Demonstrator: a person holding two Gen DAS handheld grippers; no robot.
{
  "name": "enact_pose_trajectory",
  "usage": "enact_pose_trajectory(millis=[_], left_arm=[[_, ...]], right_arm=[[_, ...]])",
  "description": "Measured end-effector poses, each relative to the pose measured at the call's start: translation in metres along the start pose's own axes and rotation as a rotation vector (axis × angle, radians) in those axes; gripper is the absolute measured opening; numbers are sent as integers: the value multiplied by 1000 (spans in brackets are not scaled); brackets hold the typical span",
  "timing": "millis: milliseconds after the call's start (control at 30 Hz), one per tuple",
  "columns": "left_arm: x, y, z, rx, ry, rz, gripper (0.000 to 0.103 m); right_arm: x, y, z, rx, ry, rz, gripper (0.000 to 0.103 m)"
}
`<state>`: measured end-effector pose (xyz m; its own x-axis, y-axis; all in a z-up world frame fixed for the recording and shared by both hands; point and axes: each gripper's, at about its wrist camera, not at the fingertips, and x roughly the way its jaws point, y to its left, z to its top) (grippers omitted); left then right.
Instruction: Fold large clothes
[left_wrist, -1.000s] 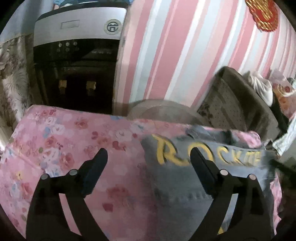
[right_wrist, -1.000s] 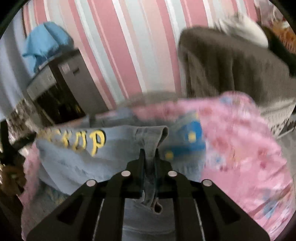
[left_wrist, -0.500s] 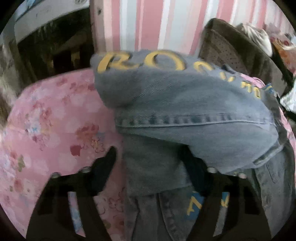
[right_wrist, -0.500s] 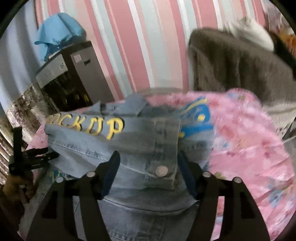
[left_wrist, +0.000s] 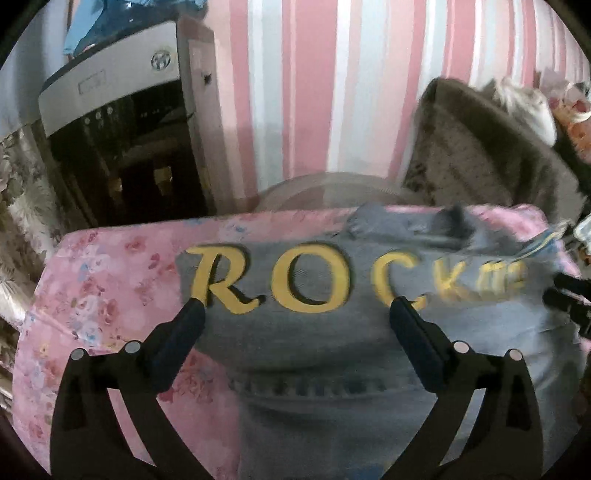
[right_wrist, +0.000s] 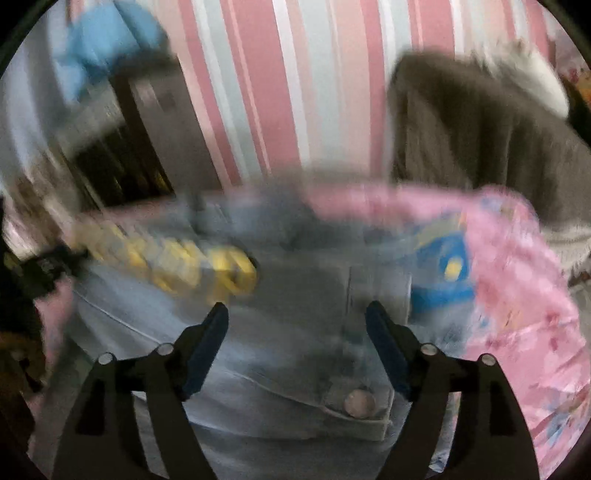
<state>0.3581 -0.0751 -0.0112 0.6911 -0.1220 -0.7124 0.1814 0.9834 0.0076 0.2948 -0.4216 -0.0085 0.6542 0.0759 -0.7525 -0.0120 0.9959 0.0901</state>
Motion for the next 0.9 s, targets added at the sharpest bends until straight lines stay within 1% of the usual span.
enact_pose_trajectory(millis=[33, 67, 100, 133, 167, 200, 233, 267, 333, 400, 467, 500, 600, 733, 900], left_arm=[[7, 0, -6, 1, -1, -3, 99], [11, 1, -12, -2, -20, -12, 100], [10, 0, -16, 0, -38, -8, 100], [8, 1, -18, 3, -53, -4, 99], [3, 2, -20, -4, -71, -4, 99], [-3, 4, -20, -14, -81, -7, 99], [-8, 5, -22, -25, -85, -8, 99], [-16, 8, -24, -40, -95, -10, 99], [-32, 11, -31, -62, -104, -11, 99], [-53, 12, -44, -98, -109, -23, 99], [-71, 8, -62, -96, -101, -12, 99], [-79, 5, -69, -85, -104, -1, 99], [-102, -7, -92, -39, -109, 33, 99], [-126, -15, -110, -33, -127, 46, 100], [-144, -15, -121, -54, -122, 39, 100]], right_arm=[[12, -2, -4, -3, 43, -4, 79], [16, -3, -8, -6, 50, -7, 78], [9, -1, -9, -6, 32, -23, 78], [-5, 1, -11, 15, 11, -35, 78], [-17, 2, -13, 31, -20, -15, 79], [-39, 4, -18, 41, -79, 14, 82], [-52, 6, -22, 38, -105, 11, 85], [-67, 8, -29, 32, -130, 4, 85], [-95, 12, -47, 30, -160, 20, 85], [-118, 13, -70, 23, -187, 27, 86], [-131, 10, -87, 1, -189, 27, 89], [-137, 10, -99, -23, -188, 14, 89], [-143, 7, -117, -66, -178, -18, 89], [-148, -11, -133, -8, -171, 37, 89], [-166, -19, -141, -2, -195, 28, 89]])
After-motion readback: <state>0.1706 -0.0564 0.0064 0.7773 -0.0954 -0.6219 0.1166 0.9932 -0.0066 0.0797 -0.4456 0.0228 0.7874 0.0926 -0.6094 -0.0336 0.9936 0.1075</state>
